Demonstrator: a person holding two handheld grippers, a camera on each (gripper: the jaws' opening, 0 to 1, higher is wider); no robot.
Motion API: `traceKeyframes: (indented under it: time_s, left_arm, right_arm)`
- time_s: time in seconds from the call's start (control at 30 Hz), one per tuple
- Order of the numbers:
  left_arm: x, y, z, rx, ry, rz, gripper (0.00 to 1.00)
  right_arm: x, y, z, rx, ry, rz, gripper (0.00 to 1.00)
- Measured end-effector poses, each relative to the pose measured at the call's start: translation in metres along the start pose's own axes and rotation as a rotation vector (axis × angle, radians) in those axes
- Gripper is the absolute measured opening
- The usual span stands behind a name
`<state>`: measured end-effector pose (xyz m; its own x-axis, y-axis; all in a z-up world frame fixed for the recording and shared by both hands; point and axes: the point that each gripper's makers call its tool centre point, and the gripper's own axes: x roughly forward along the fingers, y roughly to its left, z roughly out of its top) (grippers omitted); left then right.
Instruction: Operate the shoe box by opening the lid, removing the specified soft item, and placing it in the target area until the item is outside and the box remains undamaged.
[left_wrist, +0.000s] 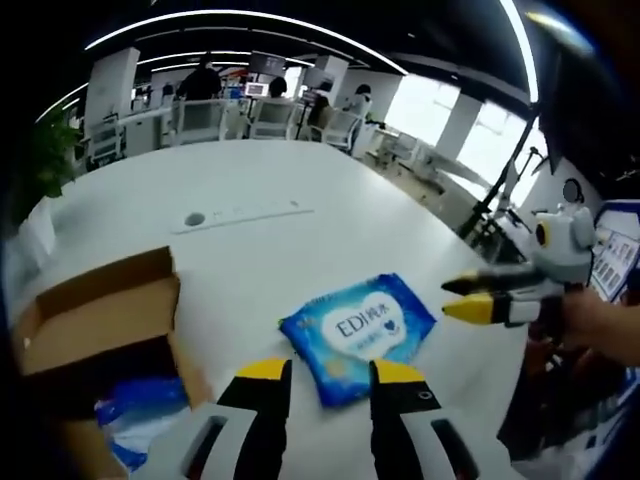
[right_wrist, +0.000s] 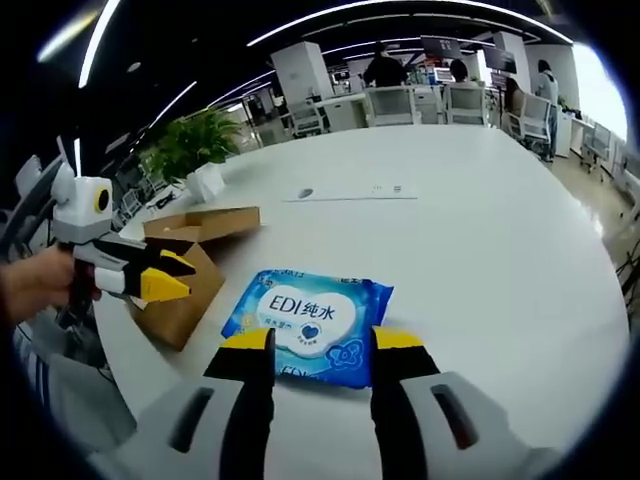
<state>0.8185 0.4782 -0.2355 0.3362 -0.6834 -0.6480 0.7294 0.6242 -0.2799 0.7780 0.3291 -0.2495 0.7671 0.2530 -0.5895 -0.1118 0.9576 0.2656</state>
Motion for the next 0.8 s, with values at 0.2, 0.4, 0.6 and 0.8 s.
traceKeyframes:
  time_s: [0.2, 0.4, 0.6, 0.8]
  left_arm:
    - [-0.025, 0.017, -0.001, 0.008, -0.01, 0.014, 0.31]
    - [-0.047, 0.034, -0.003, 0.011, -0.021, 0.026, 0.31]
    - [-0.067, 0.05, -0.008, 0.018, -0.021, 0.03, 0.31]
    - [-0.086, 0.069, -0.013, 0.027, -0.027, 0.035, 0.32]
  right_arm:
    - [-0.005, 0.027, 0.006, -0.022, -0.01, 0.006, 0.34]
    - [-0.002, 0.052, 0.007, -0.033, -0.013, 0.019, 0.33]
    - [0.0, 0.081, 0.008, -0.038, -0.019, 0.031, 0.34]
    - [0.005, 0.112, 0.01, -0.045, -0.02, 0.051, 0.34]
